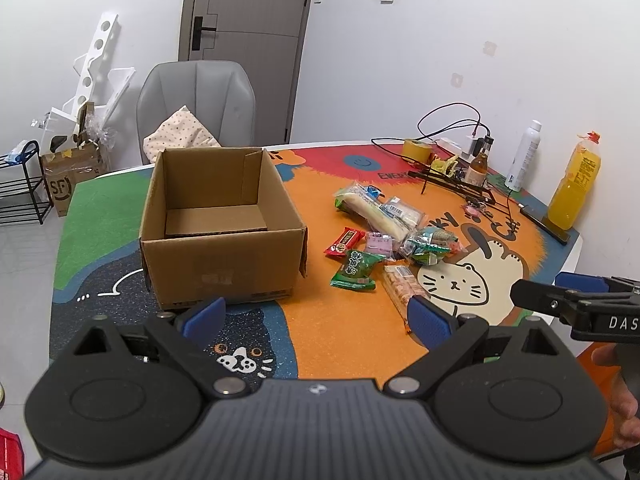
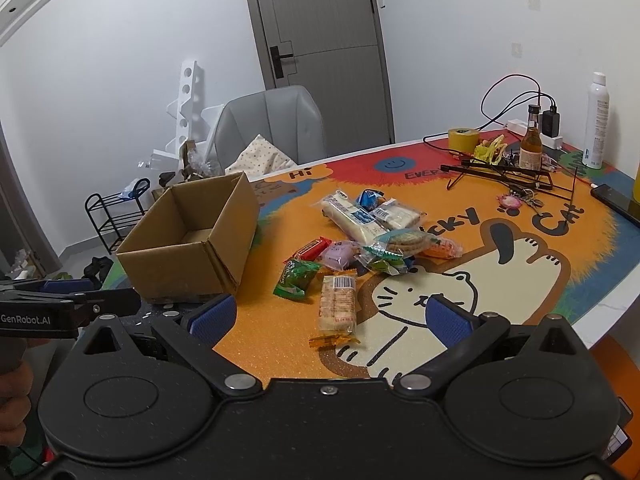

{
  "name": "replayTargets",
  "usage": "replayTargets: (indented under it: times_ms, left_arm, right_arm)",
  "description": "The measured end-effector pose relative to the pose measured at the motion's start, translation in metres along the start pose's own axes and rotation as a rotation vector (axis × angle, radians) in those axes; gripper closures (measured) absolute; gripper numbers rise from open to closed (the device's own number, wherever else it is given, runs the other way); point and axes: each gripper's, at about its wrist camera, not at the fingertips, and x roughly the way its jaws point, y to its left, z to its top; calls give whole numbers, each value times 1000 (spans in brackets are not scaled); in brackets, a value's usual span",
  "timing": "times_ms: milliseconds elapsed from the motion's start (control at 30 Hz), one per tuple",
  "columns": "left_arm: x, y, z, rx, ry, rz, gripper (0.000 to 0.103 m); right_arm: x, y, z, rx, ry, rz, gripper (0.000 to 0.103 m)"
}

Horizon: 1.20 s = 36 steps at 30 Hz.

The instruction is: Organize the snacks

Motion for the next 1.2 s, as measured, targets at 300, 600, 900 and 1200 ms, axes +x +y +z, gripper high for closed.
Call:
replayTargets:
  times_ms: [300,600,900,1200]
  left_arm:
    - [3,-2,2,6,4,-6,6]
    - [19,-11,6,9,4,-7,6]
    - [42,-23,6,16,12,-17,6]
    - [72,-34,5,13,31,-31,6]
  right_arm:
    - [5,-6,0,-3,0,-1,0]
    - [14,-19,-1,1,-9,-25,0]
    - [30,-40,-8,53,-14,-49,0]
    - [49,-60,-9,68,-10,-62,0]
